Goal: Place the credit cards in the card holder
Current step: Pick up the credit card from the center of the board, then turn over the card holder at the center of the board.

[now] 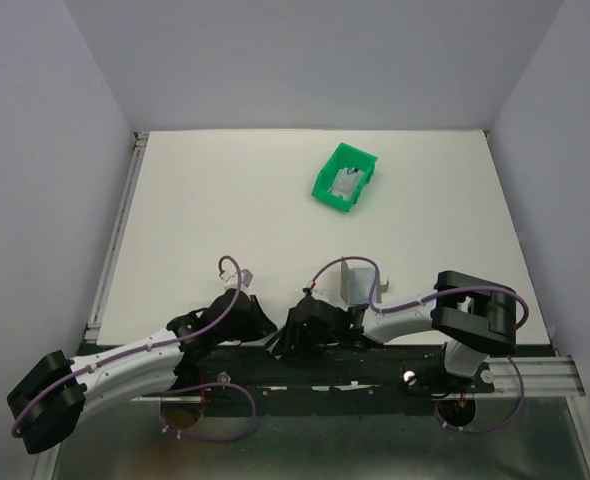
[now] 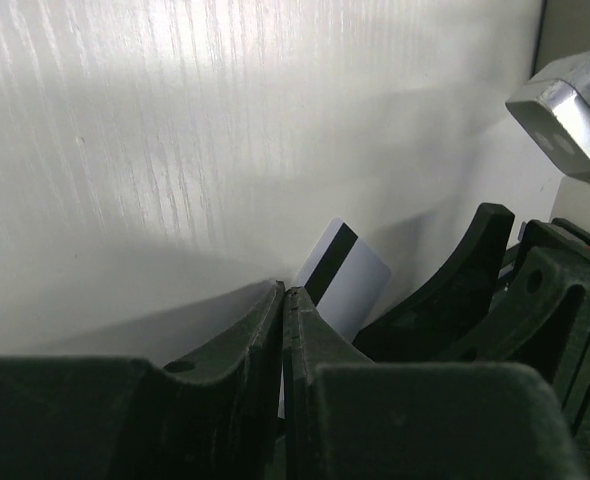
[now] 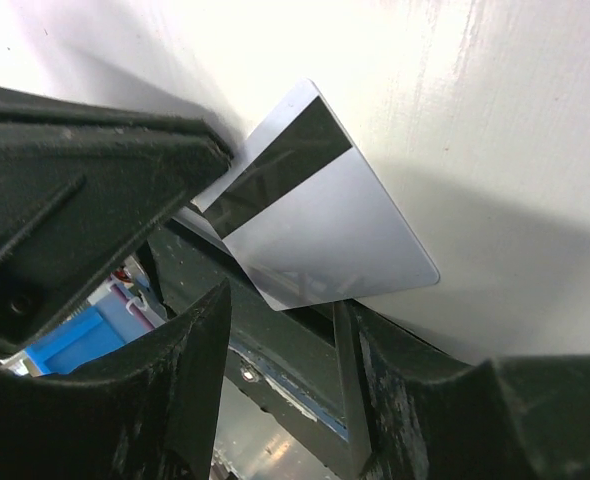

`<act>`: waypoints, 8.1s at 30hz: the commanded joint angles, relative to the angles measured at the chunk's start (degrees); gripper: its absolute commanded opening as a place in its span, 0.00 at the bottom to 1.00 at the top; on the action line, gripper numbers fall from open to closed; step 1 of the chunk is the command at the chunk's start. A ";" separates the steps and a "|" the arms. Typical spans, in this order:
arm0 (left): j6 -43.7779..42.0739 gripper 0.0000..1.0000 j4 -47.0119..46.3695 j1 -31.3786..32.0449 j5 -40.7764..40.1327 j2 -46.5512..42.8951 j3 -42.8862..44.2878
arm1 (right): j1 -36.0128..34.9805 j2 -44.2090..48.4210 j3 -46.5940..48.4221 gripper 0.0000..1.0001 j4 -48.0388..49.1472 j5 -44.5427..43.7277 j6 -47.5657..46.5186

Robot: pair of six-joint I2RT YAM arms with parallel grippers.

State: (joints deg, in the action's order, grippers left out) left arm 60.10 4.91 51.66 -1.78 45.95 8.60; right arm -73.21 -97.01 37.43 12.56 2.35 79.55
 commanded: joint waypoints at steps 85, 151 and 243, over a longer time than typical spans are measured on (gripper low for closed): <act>-30.66 0.21 12.76 5.56 7.50 55.04 64.80 | 49.04 39.27 7.39 0.00 -49.30 -3.85 -36.65; -24.68 0.13 8.81 4.94 9.78 57.85 54.33 | 49.13 19.32 2.12 0.00 -31.11 11.35 -39.39; -20.90 0.00 5.73 3.71 4.15 53.45 46.33 | 48.16 20.99 4.23 0.00 -34.70 8.64 -47.29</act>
State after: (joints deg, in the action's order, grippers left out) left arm 39.48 9.91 55.35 3.46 98.06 54.04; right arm -24.71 -76.79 40.14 -17.65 15.70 35.53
